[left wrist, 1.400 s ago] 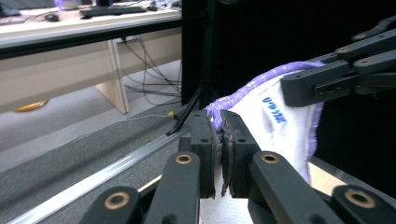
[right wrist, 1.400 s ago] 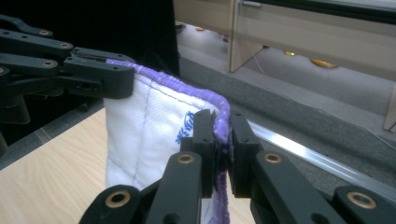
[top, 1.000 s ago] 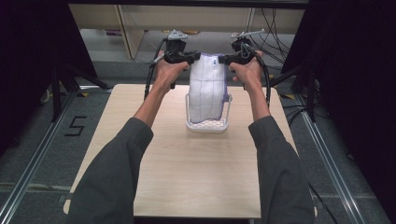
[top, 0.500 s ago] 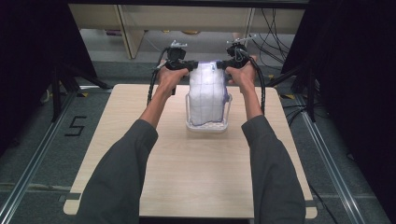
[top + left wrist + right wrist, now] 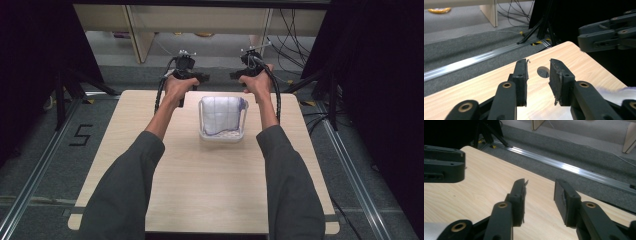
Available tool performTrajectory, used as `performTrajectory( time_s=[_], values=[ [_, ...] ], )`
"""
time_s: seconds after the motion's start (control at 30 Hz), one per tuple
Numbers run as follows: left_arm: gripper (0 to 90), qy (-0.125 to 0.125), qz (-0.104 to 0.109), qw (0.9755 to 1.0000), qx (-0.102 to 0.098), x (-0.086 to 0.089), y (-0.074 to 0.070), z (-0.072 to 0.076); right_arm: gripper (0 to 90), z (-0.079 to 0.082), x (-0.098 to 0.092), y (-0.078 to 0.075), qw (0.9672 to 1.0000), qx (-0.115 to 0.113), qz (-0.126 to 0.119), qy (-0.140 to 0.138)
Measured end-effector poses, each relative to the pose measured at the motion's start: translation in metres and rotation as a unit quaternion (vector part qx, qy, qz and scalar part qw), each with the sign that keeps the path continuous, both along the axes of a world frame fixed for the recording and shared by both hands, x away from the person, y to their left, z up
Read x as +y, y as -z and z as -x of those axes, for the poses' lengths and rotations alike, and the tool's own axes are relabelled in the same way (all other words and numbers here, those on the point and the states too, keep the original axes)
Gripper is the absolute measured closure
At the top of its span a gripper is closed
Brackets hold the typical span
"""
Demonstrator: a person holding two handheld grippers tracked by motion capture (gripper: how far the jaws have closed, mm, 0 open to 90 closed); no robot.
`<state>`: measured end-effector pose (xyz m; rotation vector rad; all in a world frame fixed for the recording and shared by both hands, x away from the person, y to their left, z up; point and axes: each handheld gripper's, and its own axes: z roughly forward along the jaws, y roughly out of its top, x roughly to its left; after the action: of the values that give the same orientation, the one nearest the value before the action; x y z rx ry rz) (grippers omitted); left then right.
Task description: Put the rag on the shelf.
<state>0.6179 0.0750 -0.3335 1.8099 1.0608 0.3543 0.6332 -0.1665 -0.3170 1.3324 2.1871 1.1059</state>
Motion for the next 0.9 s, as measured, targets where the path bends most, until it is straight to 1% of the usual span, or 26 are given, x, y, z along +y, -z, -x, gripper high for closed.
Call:
performTrajectory(
  time_s=[0.03,0.07,0.1,0.13,0.2,0.23,0.27,0.3,0.33,0.37,0.4,0.43,0.47,0.5,0.53,0.57,0.6,0.63,0.67,0.7,0.73,0.77,0.8,0.83,0.87,0.9],
  values=[
    [66.6,0.004,-0.001,1.0000,0.001,0.000,-0.001,0.001,60.9,0.001,-0.001,-0.001,1.0000,-0.003,0.000,0.004],
    [66.6,0.005,-0.002,1.0000,0.000,0.000,-0.002,0.003,61.0,0.002,-0.004,-0.002,1.0000,-0.004,0.002,0.000],
    [66.5,0.010,-0.003,0.9999,0.003,0.001,-0.003,0.004,60.6,0.003,-0.005,-0.003,1.0000,-0.005,0.000,0.001],
    [66.2,0.009,0.000,1.0000,0.003,0.001,-0.004,0.006,59.4,0.005,-0.006,-0.004,1.0000,-0.001,-0.005,0.001],
    [65.3,0.018,-0.011,0.9997,0.009,0.003,-0.007,0.009,58.2,0.007,-0.009,-0.005,1.0000,-0.005,0.003,0.000],
    [64.7,0.018,-0.015,0.9997,0.007,0.003,-0.008,0.011,58.2,0.010,-0.010,-0.006,1.0000,0.000,-0.004,0.006],
    [64.3,0.021,-0.014,0.9997,0.007,0.005,-0.010,0.012,58.2,0.012,-0.012,-0.007,0.9999,0.000,-0.008,0.006],
    [63.9,0.020,-0.010,0.9997,0.005,0.007,-0.011,0.014,57.9,0.013,-0.014,-0.007,0.9999,-0.005,-0.010,0.004],
    [63.2,0.021,-0.005,0.9998,0.006,0.008,-0.013,0.016,57.5,0.016,-0.015,-0.009,0.9999,0.003,-0.013,0.009],
    [62.4,0.024,-0.009,0.9996,0.009,0.010,-0.014,0.018,56.9,0.017,-0.016,-0.008,0.9998,-0.005,-0.015,0.007],
    [60.8,0.022,-0.003,0.9996,0.018,0.010,-0.014,0.020,56.3,0.019,-0.019,-0.010,0.9999,0.002,-0.013,0.007],
    [58.1,0.029,-0.008,0.9991,0.029,0.012,-0.014,0.021,55.5,0.021,-0.020,-0.010,0.9999,0.001,-0.014,0.007],
    [55.0,0.034,-0.026,0.9984,0.038,0.015,-0.014,0.024,54.0,0.022,-0.022,-0.010,0.9999,-0.002,-0.013,0.001],
    [52.4,0.034,-0.026,0.9984,0.038,0.015,-0.014,0.024,54.0,0.022,-0.022,-0.010,0.9999,-0.002,-0.013,0.001],
    [52.4,0.034,-0.029,0.9983,0.037,0.017,-0.014,0.027,53.3,0.026,-0.023,-0.011,1.0000,-0.001,-0.008,-0.001],
    [50.9,0.035,-0.026,0.9983,0.038,0.018,-0.014,0.028,53.0,0.030,-0.024,-0.014,0.9999,0.007,-0.015,0.003],
    [50.1,0.036,-0.025,0.9983,0.037,0.020,-0.015,0.030,52.6,0.032,-0.025,-0.015,0.9998,0.006,-0.017,0.001],
    [49.2,0.036,-0.025,0.9984,0.036,0.022,-0.016,0.031,51.8,0.033,-0.026,-0.014,0.9998,-0.004,-0.020,-0.002],
    [48.1,0.036,-0.025,0.9984,0.036,0.024,-0.016,0.033,51.0,0.034,-0.027,-0.016,0.9999,0.000,-0.013,-0.004],
    [46.9,0.037,-0.023,0.9984,0.037,0.026,-0.017,0.034,50.4,0.036,-0.029,-0.016,0.9998,-0.005,-0.017,-0.007],
    [46.1,0.042,-0.018,0.9983,0.037,0.029,-0.016,0.037,50.2,0.039,-0.030,-0.016,0.9997,0.001,-0.024,-0.005],
    [45.8,0.041,-0.012,0.9983,0.038,0.030,-0.015,0.038,49.0,0.040,-0.031,-0.015,0.9997,0.001,-0.024,-0.009],
    [45.5,0.041,-0.019,0.9982,0.039,0.033,-0.015,0.039,48.8,0.042,-0.032,-0.013,0.9997,-0.005,-0.022,-0.012],
    [44.9,0.040,-0.021,0.9981,0.041,0.034,-0.014,0.039,48.8,0.044,-0.033,-0.013,0.9997,0.002,-0.024,-0.008],
    [44.4,0.038,-0.017,0.9983,0.040,0.034,-0.013,0.040,48.3,0.046,-0.033,-0.013,0.9997,0.002,-0.024,-0.010],
    [44.3,0.044,-0.021,0.9980,0.039,0.036,-0.013,0.041,47.6,0.048,-0.034,-0.013,0.9996,0.004,-0.027,-0.008]
  ],
)
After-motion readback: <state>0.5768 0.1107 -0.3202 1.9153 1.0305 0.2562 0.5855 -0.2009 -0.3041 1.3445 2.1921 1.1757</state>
